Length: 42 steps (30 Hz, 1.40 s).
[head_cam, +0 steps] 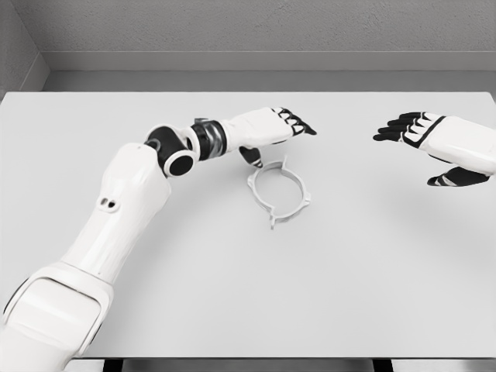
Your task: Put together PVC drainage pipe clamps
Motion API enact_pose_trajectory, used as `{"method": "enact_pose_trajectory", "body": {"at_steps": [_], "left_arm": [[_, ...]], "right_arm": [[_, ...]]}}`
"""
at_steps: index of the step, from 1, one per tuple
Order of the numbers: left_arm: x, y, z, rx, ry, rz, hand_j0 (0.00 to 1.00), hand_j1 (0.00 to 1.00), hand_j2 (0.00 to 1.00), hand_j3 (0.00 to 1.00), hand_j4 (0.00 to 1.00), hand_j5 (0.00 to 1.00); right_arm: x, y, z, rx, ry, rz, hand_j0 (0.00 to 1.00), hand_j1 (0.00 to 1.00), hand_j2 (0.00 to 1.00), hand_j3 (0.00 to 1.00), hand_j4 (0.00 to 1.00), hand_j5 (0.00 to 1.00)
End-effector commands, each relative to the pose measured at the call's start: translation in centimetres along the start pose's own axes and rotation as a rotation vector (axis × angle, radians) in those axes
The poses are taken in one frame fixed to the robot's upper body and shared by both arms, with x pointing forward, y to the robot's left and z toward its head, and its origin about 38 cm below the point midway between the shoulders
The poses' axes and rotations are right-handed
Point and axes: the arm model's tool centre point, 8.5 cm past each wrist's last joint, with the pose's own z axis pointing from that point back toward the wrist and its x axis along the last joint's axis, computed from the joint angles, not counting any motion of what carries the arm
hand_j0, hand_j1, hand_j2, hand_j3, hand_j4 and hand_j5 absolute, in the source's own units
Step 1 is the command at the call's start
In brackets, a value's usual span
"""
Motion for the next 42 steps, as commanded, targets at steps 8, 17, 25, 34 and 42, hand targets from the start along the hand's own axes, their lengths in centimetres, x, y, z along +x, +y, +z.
{"method": "enact_pose_trajectory", "body": {"at_steps": [8, 17, 25, 34, 42], "left_arm": [[1.7, -0.6, -0.7, -0.03, -0.048, -0.042, 1.0, 1.0, 1.0, 1.0, 1.0, 1.0], [1.1, -2.1, 0.0, -0.077, -0.045, -0.062, 1.0, 1.0, 1.0, 1.0, 1.0, 1.0], [0.2, -3.4, 1.7, -0.091, -0.026, -0.067, 1.0, 1.0, 1.0, 1.0, 1.0, 1.0], [0.0, -2.9, 2.6, -0.081, -0.019, -0.096, 1.0, 1.0, 1.0, 1.0, 1.0, 1.0], [0.7, 0.3, 3.6, -0.001, -0.036, -0.163, 1.0, 1.0, 1.0, 1.0, 1.0, 1.0]], "right_arm": [[0.1, -0.1, 0.0, -0.004, -0.003, -0.002, 1.0, 1.0, 1.0, 1.0, 1.0, 1.0], [0.0, -0.2, 0.0, -0.004, 0.019, -0.003, 1.0, 1.0, 1.0, 1.0, 1.0, 1.0], [1.0, -0.9, -0.1, -0.02, 0.0, -0.011, 1.0, 1.0, 1.0, 1.0, 1.0, 1.0], [1.3, -1.1, 0.1, -0.017, -0.001, -0.006, 1.0, 1.0, 1.0, 1.0, 1.0, 1.0], [1.3, -1.1, 0.1, -0.015, -0.003, -0.006, 1.0, 1.0, 1.0, 1.0, 1.0, 1.0]]}}
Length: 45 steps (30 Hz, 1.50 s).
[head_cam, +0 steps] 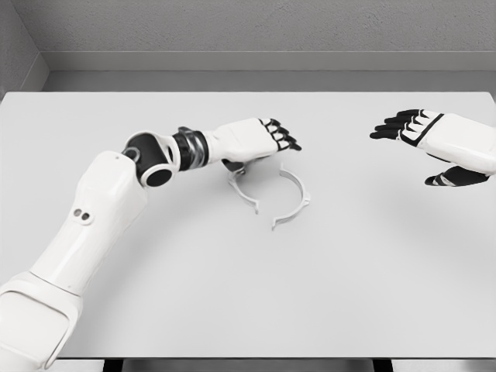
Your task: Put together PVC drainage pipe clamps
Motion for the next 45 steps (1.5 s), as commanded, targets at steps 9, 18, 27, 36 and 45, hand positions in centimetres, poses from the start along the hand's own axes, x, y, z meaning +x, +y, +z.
{"method": "enact_pose_trajectory", "body": {"at_steps": [9, 18, 27, 36, 45], "left_arm": [[-5.8, -1.1, 3.3, 0.009, 0.146, 0.117, 1.0, 1.0, 1.0, 1.0, 1.0, 1.0], [-4.4, -1.5, 0.1, -0.027, 0.099, 0.155, 1.0, 1.0, 1.0, 1.0, 1.0, 1.0], [-4.5, -2.2, -0.3, -0.042, 0.115, 0.187, 1.0, 1.0, 1.0, 1.0, 1.0, 1.0], [-3.3, -2.1, -1.6, -0.051, 0.101, 0.181, 1.0, 1.0, 1.0, 1.0, 1.0, 1.0], [-2.2, -2.1, -2.3, -0.067, 0.071, 0.149, 1.0, 1.0, 1.0, 1.0, 1.0, 1.0]], "right_arm": [[0.1, -0.6, 1.0, 0.001, 0.006, -0.008, 1.0, 1.0, 1.0, 1.0, 1.0, 1.0], [0.2, -0.5, 1.0, 0.002, 0.0, -0.012, 1.0, 1.0, 1.0, 1.0, 1.0, 1.0], [0.2, -0.5, 1.0, 0.002, 0.002, -0.012, 1.0, 1.0, 1.0, 1.0, 1.0, 1.0], [0.3, -0.4, 0.7, 0.0, -0.001, -0.015, 1.0, 1.0, 1.0, 1.0, 1.0, 1.0], [0.3, -0.4, 0.7, 0.0, -0.004, -0.017, 1.0, 1.0, 1.0, 1.0, 1.0, 1.0]]}}
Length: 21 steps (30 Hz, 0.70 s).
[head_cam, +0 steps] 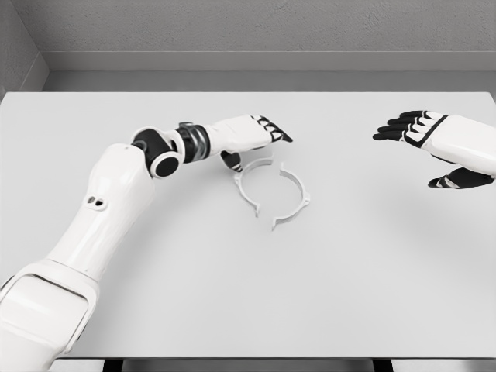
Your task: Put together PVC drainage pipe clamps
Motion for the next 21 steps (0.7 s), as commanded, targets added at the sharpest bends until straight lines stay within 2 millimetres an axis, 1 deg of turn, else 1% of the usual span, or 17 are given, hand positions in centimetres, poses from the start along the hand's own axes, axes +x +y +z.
{"method": "enact_pose_trajectory", "body": {"at_steps": [1, 3, 4, 11, 15, 19, 21], "left_arm": [[0.7, 0.0, -0.4, -0.002, -0.021, -0.007, 1.0, 1.0, 1.0, 1.0, 1.0, 1.0], [0.8, 0.0, -0.4, 0.002, -0.024, -0.008, 1.0, 1.0, 1.0, 1.0, 1.0, 1.0], [1.2, 0.3, -0.4, 0.012, -0.029, -0.016, 1.0, 1.0, 1.0, 1.0, 1.0, 1.0], [0.5, 0.3, 0.2, 0.018, -0.016, -0.011, 1.0, 1.0, 1.0, 1.0, 1.0, 1.0], [0.8, 1.1, 0.3, 0.038, -0.023, -0.028, 1.0, 1.0, 1.0, 1.0, 1.0, 1.0], [1.8, 2.8, 0.5, 0.082, -0.041, -0.065, 1.0, 1.0, 1.0, 1.0, 1.0, 1.0], [2.1, 2.9, 0.4, 0.085, -0.05, -0.069, 1.0, 1.0, 1.0, 1.0, 1.0, 1.0]], "right_arm": [[0.0, 0.0, 0.0, -0.002, 0.001, -0.004, 1.0, 1.0, 1.0, 1.0, 1.0, 1.0], [0.0, 0.0, 0.0, -0.002, 0.001, -0.004, 1.0, 1.0, 1.0, 1.0, 1.0, 1.0], [0.0, 0.0, 0.0, -0.002, 0.001, -0.004, 1.0, 1.0, 1.0, 1.0, 1.0, 1.0], [0.0, 0.0, 0.0, -0.001, 0.001, -0.005, 1.0, 1.0, 1.0, 1.0, 1.0, 1.0], [0.0, 0.0, 0.0, -0.001, 0.003, -0.005, 1.0, 1.0, 1.0, 1.0, 1.0, 1.0], [0.0, 0.1, 0.0, -0.002, 0.001, -0.006, 1.0, 1.0, 1.0, 1.0, 1.0, 1.0], [0.0, 0.1, 0.0, -0.002, 0.001, -0.006, 1.0, 1.0, 1.0, 1.0, 1.0, 1.0]]}}
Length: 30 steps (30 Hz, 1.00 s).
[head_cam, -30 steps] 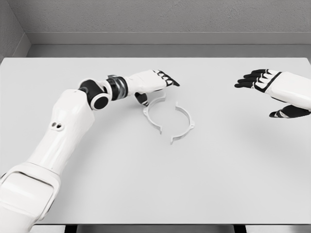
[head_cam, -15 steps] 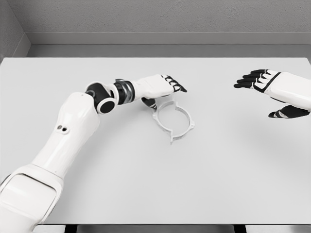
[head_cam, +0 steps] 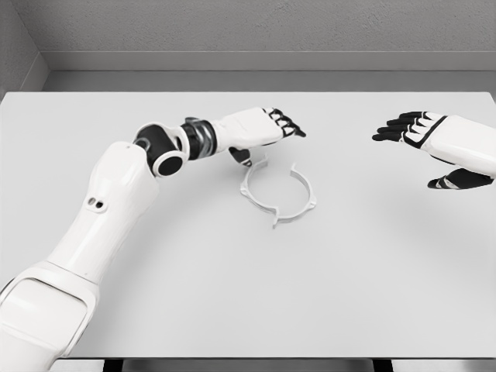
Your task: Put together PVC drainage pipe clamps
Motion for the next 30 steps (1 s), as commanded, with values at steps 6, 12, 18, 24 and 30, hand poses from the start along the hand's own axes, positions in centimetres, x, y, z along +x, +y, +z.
{"method": "enact_pose_trajectory", "body": {"at_steps": [6, 12, 18, 24, 30], "left_arm": [[1.5, 0.8, -0.1, 0.027, -0.053, -0.036, 1.0, 1.0, 1.0, 1.0, 1.0, 1.0], [2.6, -1.3, -0.7, -0.034, -0.081, -0.044, 1.0, 1.0, 1.0, 1.0, 1.0, 1.0], [3.1, -2.1, -1.0, -0.054, -0.095, -0.042, 1.0, 1.0, 1.0, 1.0, 1.0, 1.0], [2.9, -2.3, 0.3, -0.042, -0.09, -0.063, 1.0, 1.0, 1.0, 1.0, 1.0, 1.0], [3.1, -2.4, 1.0, -0.037, -0.09, -0.078, 1.0, 1.0, 1.0, 1.0, 1.0, 1.0]], "right_arm": [[0.1, -0.1, 0.0, -0.002, -0.005, -0.003, 1.0, 1.0, 1.0, 1.0, 1.0, 1.0], [0.2, -0.1, 0.0, -0.001, -0.007, -0.002, 1.0, 1.0, 1.0, 1.0, 1.0, 1.0], [0.1, -0.1, 0.0, -0.001, -0.004, -0.002, 1.0, 1.0, 1.0, 1.0, 1.0, 1.0], [0.2, -0.1, 0.0, -0.001, -0.005, -0.002, 1.0, 1.0, 1.0, 1.0, 1.0, 1.0], [0.2, -0.1, 0.0, -0.001, -0.005, -0.002, 1.0, 1.0, 1.0, 1.0, 1.0, 1.0]]}}
